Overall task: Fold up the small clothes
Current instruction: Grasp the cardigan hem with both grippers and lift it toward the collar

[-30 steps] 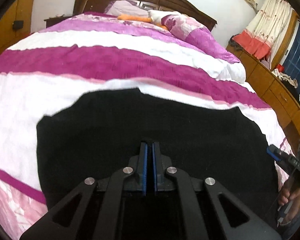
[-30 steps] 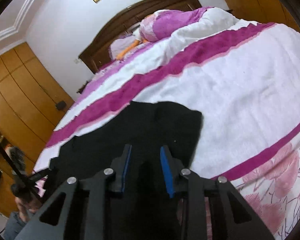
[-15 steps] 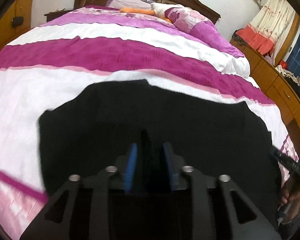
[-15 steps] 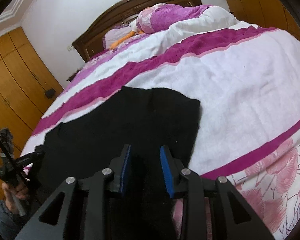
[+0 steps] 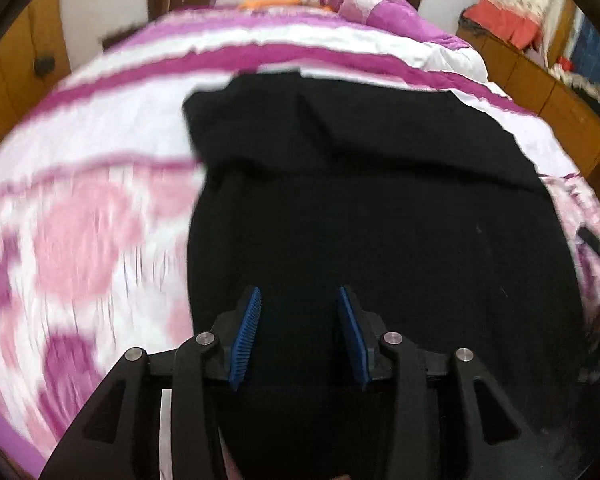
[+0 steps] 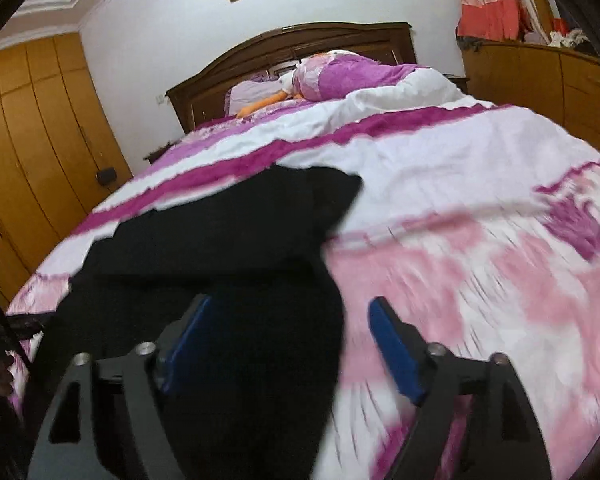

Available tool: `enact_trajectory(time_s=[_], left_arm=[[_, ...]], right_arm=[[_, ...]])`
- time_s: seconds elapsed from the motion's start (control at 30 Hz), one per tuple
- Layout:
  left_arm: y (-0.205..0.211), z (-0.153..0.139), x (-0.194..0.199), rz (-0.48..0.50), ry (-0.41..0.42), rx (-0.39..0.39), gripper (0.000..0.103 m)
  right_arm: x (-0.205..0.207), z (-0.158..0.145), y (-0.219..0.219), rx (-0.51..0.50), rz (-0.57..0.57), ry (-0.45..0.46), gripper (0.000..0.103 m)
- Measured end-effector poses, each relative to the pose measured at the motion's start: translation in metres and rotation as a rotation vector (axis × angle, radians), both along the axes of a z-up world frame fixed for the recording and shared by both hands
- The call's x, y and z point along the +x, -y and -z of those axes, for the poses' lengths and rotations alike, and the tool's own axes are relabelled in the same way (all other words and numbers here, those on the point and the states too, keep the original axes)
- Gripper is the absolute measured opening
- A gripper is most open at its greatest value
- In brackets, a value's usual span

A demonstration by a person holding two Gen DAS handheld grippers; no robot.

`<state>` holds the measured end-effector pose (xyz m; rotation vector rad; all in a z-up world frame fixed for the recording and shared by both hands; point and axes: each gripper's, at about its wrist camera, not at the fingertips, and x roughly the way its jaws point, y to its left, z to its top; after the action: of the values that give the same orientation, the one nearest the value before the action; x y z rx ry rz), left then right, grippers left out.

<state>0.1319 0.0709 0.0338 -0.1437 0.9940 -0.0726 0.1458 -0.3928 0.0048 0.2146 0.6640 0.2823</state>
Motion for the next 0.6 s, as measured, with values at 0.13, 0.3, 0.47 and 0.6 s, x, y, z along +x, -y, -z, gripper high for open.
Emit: enact_trajectory(time_s=[0.13, 0.3, 0.47, 0.6], left_arm=[[-0.014, -0.003, -0.039, -0.041, 0.046, -0.095, 0.024], [-0.033, 0.018, -0.072, -0.117, 0.049, -0.175, 0.032], [-0.059, 0.037, -0.094, -0.178, 0.148, -0.417, 0.033], [-0.056, 0.044, -0.106, -0.138, 0.203, -0.403, 0.033]], right_arm=[[-0.049, 0.022, 0.021, 0.15, 0.026, -0.053, 0.102], [-0.089, 0.035, 0.011, 0.112, 0.012, -0.049, 0.103], [-0.103, 0.039, 0.003, 0.083, 0.08, -0.05, 0.103], [-0.11, 0.039, 0.004, 0.162, 0.064, -0.069, 0.103]])
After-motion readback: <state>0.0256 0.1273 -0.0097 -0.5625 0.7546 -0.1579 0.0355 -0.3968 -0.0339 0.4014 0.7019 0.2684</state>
